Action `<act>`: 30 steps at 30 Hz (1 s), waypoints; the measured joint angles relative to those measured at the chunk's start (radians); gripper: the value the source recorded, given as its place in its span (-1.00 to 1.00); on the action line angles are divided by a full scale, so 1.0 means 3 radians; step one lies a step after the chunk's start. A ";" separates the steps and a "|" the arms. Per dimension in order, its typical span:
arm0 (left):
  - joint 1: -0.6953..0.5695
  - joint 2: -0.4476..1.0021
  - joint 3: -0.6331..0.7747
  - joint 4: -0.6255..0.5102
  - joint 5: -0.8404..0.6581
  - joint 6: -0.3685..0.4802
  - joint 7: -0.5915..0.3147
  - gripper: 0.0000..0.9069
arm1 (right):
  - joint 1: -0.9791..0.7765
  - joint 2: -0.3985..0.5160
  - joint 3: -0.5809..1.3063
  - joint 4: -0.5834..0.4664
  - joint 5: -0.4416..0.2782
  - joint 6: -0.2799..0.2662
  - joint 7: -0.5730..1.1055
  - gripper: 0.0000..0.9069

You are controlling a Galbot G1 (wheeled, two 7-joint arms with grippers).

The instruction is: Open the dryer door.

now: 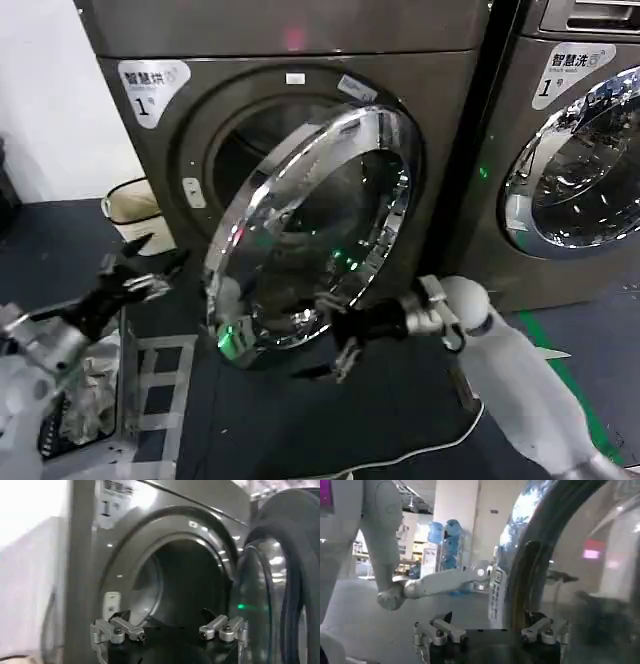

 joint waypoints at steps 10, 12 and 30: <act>-0.0393 0.0082 0.0707 0.0196 -0.0008 -0.0099 0.0100 1.00 | -0.0510 -0.0025 0.1212 -0.0178 -0.0171 0.0170 0.0242 1.00; -0.0446 0.0088 0.0821 0.0192 -0.0015 -0.0108 0.0141 1.00 | -0.0607 -0.0003 0.1460 -0.0198 -0.0182 0.0231 0.0418 1.00; -0.0792 0.0116 0.1822 -0.0017 -0.0178 -0.0240 0.0171 1.00 | -0.1654 0.0387 0.3417 0.0540 -0.0591 -0.0013 0.2719 1.00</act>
